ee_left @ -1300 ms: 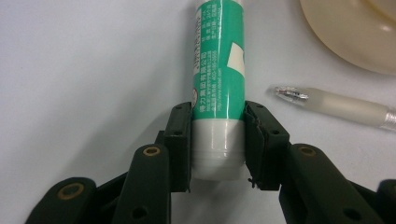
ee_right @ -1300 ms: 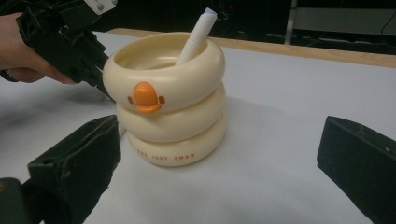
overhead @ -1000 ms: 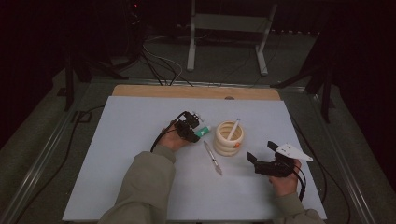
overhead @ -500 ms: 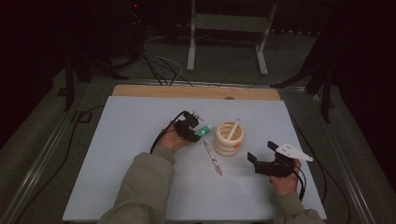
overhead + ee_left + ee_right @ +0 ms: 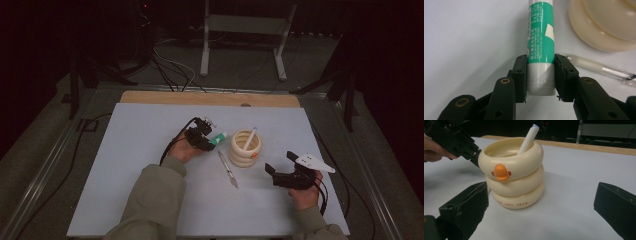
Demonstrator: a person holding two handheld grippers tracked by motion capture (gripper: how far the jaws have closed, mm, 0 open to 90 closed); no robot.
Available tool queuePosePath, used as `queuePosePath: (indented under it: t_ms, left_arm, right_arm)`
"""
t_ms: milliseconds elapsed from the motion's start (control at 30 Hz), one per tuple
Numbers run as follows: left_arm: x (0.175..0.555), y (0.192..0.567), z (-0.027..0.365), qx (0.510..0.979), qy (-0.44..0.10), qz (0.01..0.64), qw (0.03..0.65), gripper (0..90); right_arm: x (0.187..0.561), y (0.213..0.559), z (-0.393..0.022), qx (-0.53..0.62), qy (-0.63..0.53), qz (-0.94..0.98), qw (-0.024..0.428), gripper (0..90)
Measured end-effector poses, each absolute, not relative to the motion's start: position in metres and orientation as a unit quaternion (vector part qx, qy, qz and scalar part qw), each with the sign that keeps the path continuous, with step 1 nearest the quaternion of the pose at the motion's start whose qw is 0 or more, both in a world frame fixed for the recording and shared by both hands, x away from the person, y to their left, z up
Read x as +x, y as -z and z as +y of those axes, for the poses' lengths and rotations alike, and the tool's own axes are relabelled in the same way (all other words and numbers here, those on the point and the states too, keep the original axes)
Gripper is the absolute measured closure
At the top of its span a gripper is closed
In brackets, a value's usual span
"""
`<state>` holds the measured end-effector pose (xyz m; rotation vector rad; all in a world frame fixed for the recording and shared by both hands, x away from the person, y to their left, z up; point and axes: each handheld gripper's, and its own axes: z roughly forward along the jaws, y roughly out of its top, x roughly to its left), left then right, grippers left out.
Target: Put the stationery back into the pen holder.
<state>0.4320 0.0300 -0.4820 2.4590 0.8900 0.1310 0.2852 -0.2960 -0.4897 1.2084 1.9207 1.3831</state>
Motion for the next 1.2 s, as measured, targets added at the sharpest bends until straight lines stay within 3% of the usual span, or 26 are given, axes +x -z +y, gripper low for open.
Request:
queuePosePath:
  t_ms: [1200]
  left_arm:
    - [0.423, 0.457, 0.042, 0.898, -0.025, 0.313, 0.309, 65.9]
  right_arm:
    - [0.285, 0.490, -0.296, 0.444, -0.503, 0.702, 0.239, 0.3]
